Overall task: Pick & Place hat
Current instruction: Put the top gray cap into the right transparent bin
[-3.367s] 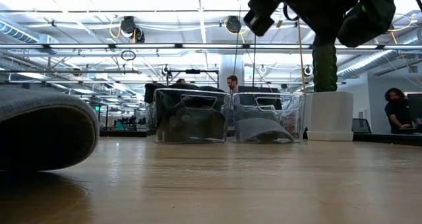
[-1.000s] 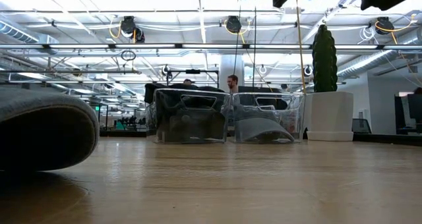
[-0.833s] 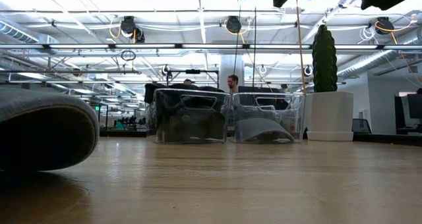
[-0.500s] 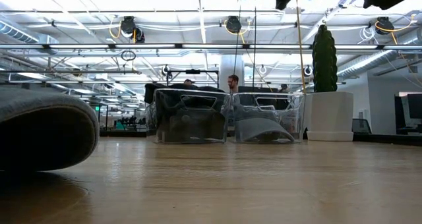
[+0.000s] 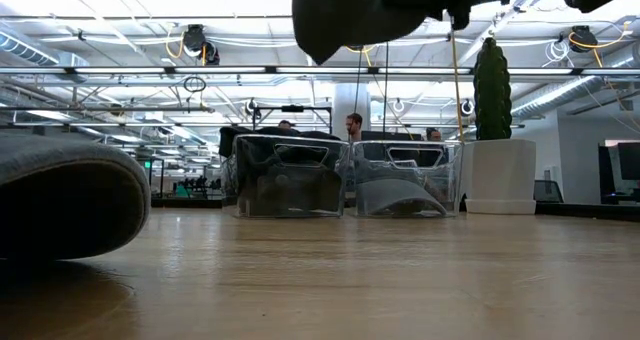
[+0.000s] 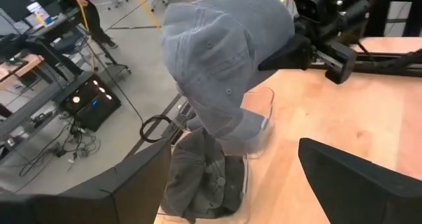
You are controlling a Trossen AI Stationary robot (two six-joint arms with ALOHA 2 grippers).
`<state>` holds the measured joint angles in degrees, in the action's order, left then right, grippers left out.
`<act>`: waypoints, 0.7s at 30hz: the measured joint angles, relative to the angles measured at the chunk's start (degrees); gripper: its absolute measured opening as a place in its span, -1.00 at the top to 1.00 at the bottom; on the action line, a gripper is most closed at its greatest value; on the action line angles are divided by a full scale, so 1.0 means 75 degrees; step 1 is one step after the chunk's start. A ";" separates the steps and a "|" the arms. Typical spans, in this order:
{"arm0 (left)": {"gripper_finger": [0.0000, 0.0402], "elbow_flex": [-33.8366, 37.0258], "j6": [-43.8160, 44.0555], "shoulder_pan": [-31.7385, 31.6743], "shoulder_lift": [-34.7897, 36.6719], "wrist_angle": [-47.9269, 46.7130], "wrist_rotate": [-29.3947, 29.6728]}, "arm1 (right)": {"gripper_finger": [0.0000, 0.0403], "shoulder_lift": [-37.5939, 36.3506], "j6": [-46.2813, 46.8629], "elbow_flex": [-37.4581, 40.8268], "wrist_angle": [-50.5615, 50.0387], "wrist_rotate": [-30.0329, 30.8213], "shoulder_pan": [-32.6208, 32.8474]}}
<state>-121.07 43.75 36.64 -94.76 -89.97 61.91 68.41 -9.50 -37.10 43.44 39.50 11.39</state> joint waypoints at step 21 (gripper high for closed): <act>-0.69 0.4630 -0.3568 -0.1968 0.0704 0.6721 -0.1708 | 1.00 -0.2882 0.1438 -0.0446 -0.3717 -0.2068 -0.0913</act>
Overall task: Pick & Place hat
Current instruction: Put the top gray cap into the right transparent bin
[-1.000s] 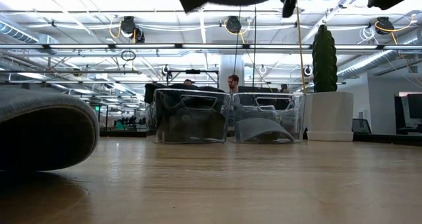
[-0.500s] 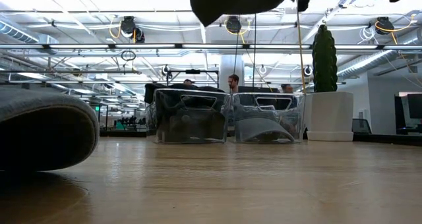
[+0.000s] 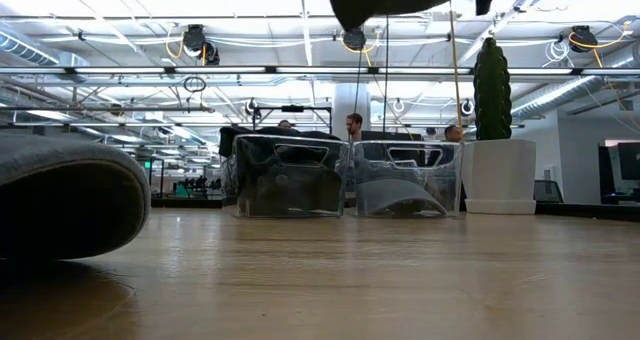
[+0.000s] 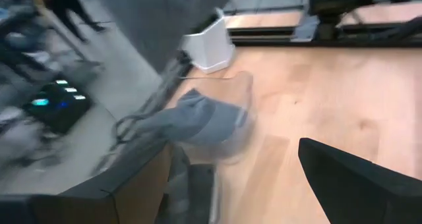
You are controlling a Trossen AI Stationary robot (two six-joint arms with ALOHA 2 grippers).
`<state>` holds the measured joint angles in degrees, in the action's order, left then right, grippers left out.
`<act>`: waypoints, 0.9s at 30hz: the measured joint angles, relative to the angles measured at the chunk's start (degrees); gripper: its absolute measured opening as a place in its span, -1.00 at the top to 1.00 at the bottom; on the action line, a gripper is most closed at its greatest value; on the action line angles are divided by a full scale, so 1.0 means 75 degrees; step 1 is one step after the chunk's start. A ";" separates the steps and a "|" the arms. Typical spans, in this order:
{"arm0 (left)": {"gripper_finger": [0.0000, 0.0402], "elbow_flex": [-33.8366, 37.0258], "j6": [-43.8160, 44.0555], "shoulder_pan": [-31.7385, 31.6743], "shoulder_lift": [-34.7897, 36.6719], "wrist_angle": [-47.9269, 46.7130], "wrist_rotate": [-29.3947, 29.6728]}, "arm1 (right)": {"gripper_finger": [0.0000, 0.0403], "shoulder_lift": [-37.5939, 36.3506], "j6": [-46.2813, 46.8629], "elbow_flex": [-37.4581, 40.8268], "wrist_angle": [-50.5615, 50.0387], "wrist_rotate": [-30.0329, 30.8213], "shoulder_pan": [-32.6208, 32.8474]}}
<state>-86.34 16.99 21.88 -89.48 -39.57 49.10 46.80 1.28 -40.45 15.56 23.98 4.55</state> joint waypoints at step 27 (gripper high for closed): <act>-0.69 0.5087 -0.1915 -0.2783 0.0735 1.0312 -0.5873 | 1.00 0.1781 0.0676 0.1528 0.6009 -0.0139 -0.1549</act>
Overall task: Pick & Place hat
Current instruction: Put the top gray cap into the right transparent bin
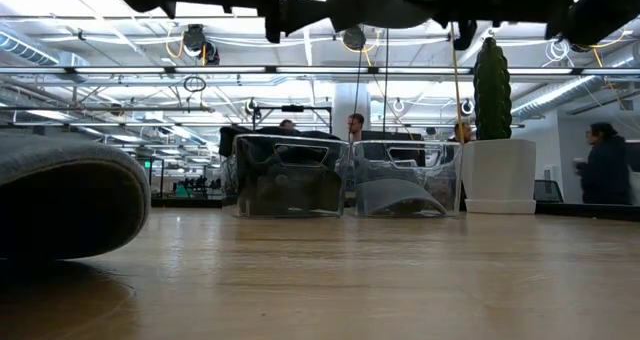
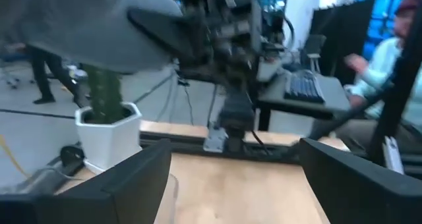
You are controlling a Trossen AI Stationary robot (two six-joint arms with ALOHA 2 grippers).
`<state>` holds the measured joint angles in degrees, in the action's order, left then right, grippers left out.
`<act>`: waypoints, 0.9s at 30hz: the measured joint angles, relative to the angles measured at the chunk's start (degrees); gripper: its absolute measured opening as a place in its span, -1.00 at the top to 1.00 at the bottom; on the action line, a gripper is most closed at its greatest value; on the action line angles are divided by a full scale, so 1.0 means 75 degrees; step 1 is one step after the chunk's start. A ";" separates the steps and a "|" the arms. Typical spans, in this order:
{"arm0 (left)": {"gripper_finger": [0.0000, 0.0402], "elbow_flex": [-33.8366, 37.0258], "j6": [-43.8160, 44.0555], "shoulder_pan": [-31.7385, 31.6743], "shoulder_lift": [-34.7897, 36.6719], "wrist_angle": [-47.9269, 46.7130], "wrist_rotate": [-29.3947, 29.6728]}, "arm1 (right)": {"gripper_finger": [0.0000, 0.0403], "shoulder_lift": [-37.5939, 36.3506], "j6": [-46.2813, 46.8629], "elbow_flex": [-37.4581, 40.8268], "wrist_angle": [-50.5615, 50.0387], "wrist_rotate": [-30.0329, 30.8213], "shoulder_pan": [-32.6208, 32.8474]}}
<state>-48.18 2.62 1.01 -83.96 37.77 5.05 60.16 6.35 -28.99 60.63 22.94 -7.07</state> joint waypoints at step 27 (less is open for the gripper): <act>-0.69 -0.0328 0.5073 -0.1321 -0.0096 0.1407 -0.0006 | 1.00 0.1909 -0.1516 -0.1543 0.0856 -0.1108 0.0038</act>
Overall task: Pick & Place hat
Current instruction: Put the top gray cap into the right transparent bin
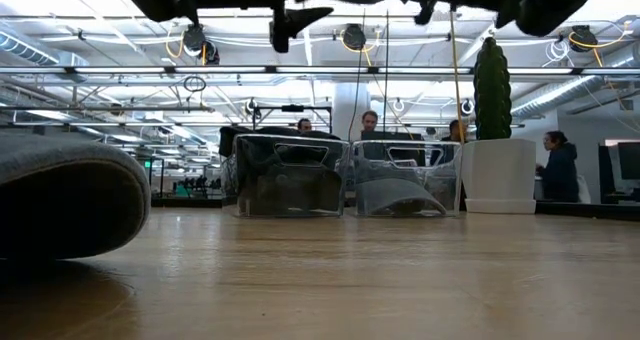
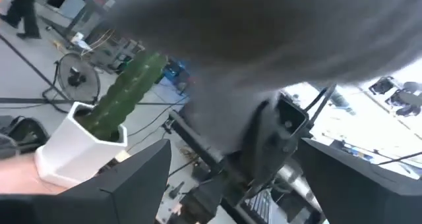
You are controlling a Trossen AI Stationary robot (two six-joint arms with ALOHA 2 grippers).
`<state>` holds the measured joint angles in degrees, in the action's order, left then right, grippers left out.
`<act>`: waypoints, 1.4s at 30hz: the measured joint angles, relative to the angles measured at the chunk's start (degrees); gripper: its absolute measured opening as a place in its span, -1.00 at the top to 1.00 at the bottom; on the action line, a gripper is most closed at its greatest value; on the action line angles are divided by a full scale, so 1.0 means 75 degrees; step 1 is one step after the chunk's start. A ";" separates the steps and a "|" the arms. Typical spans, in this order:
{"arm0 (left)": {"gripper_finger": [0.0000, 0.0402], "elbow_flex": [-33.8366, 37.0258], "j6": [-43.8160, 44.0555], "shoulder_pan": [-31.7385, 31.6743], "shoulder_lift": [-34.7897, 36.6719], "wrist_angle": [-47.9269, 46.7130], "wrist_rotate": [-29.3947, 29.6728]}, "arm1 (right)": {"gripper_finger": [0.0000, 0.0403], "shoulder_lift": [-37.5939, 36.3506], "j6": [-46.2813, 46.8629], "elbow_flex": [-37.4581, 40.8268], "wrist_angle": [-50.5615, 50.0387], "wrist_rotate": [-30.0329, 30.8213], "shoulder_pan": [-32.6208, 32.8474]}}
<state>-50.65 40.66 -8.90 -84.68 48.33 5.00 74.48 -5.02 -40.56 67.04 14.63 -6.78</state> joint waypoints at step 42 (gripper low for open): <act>0.94 -0.2034 -0.1010 -0.0598 -0.1080 -0.1066 -0.2164 | 0.50 0.0118 -0.0008 0.0255 -0.0656 0.0727 0.0029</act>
<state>-65.90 33.09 -13.38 -92.79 40.33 -11.23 75.36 -5.08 -38.65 62.13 20.09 -6.57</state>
